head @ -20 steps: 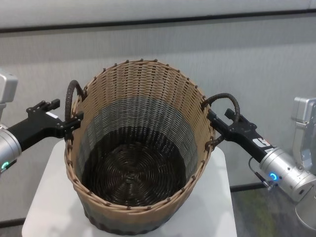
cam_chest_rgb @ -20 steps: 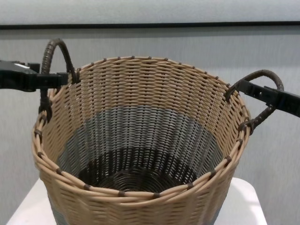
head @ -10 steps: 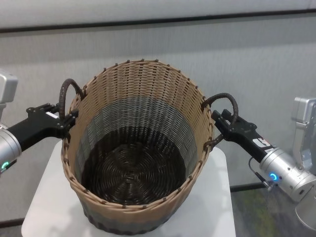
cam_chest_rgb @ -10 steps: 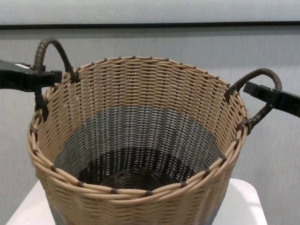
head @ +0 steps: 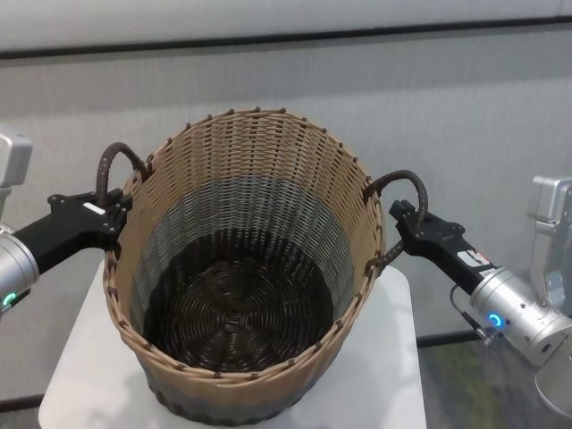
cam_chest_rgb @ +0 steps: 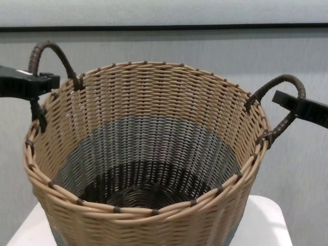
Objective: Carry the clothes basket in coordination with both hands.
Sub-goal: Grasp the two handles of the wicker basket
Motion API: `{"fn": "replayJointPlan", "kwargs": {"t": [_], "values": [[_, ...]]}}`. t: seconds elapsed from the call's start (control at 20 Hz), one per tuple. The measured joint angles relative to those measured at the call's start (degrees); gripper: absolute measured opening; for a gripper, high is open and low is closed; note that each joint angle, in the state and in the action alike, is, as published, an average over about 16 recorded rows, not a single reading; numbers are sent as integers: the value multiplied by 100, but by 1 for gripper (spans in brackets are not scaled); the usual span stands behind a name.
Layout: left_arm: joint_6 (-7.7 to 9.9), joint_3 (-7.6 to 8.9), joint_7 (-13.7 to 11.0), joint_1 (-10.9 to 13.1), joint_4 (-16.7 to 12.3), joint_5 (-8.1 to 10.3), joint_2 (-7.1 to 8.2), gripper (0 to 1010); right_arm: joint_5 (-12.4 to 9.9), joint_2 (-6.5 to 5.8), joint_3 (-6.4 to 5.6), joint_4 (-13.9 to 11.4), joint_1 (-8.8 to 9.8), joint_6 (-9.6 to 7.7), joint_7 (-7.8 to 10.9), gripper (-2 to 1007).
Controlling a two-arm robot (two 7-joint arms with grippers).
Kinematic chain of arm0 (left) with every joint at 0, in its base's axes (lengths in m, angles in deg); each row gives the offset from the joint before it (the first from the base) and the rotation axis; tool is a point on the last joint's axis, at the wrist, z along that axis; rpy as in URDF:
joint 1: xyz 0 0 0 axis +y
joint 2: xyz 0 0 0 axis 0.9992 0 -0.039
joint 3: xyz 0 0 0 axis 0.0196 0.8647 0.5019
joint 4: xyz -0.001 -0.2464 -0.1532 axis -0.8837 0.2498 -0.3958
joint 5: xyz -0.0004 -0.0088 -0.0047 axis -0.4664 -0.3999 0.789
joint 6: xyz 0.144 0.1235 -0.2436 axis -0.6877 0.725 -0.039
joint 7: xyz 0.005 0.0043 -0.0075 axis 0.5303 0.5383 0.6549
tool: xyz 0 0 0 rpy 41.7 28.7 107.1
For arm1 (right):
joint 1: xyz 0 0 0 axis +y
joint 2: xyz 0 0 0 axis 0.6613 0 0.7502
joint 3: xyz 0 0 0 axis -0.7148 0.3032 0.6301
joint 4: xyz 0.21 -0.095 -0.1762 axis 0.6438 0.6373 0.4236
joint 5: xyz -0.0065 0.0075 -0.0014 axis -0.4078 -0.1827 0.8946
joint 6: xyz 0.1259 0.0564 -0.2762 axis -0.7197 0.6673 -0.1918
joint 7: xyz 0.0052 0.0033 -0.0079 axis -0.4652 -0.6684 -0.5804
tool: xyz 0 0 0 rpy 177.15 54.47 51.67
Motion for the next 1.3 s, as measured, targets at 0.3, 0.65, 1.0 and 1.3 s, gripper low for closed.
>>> {"fn": "replayJointPlan", "kwargs": {"t": [0.3, 0.65, 1.0, 1.3], "values": [[0, 0, 0, 0, 0, 0, 0, 47, -1, 0, 0, 0, 0, 1, 0, 94], [0, 0, 0, 0, 0, 0, 0, 1, -1, 0, 0, 0, 0, 3, 0, 93], [0, 0, 0, 0, 0, 0, 0, 0, -1, 0, 0, 0, 0, 3, 0, 93], [-3, 3, -7, 2, -1, -6, -5, 0, 1, -2, 0, -4, 0, 1, 11, 93]]}}
